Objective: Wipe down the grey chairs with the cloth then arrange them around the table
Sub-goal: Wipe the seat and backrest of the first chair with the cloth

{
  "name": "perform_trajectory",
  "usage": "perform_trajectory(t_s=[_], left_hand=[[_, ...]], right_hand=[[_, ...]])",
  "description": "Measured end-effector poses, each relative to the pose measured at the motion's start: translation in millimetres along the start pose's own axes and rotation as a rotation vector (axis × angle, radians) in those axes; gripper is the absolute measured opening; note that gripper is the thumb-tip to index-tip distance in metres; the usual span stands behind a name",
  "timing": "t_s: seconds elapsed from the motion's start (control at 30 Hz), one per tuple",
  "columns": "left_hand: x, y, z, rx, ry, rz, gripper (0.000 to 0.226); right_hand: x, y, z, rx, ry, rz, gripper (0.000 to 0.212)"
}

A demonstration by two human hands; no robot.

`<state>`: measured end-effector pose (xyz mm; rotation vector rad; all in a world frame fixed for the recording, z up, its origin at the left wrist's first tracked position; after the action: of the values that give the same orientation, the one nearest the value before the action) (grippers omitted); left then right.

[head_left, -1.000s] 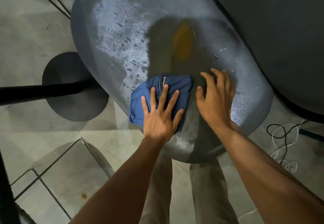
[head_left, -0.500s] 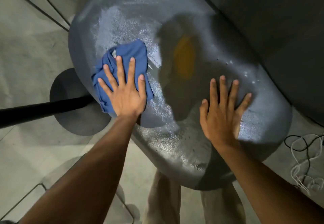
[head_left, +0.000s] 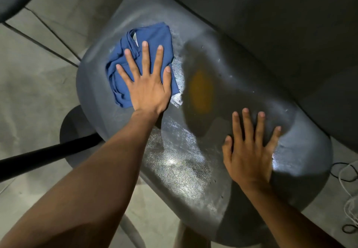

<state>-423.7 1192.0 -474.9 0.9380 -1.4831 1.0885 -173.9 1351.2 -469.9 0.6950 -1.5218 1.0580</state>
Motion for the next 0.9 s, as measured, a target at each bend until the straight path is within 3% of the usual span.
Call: perform_trajectory(t_s=[0.17,0.37,0.5,0.77,0.9], left_hand=[[1.8,-28.6,36.4,-0.188,0.055,0.05,0.055],[18.2,16.9,42.1,0.063,-0.016,0.006,0.066],[24.9,52.3,16.4,0.107,-0.013,-0.031,0.061],[13.8,53.5,-31.1,-0.22,0.057,0.053,0.054],[21.6,50.3,-20.7,-0.436,0.134,0.071,0.054]], right_hand=[[2.3,-0.1,0.7,-0.009,0.016,-0.005,0.064],[1.4,-0.8,-0.1,-0.012,0.026,-0.022,0.065],[-1.0,0.5,1.3,-0.011,0.011,-0.01,0.065],[-4.5,-0.4,-0.7,-0.018,0.006,0.023,0.066],[-5.5,0.4,0.0,-0.015,0.022,0.021,0.067]])
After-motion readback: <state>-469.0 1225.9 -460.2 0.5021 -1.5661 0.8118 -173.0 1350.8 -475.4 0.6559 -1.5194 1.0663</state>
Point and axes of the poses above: each hand's wrist, its own y-axis towards the middle knuckle, its own x-axis out of the back of the hand, z = x × y, the point moved 5 cm from there along y, towards the middle knuckle, and after that the axes turned 3 degrees about -y, right-handed, at the moved point
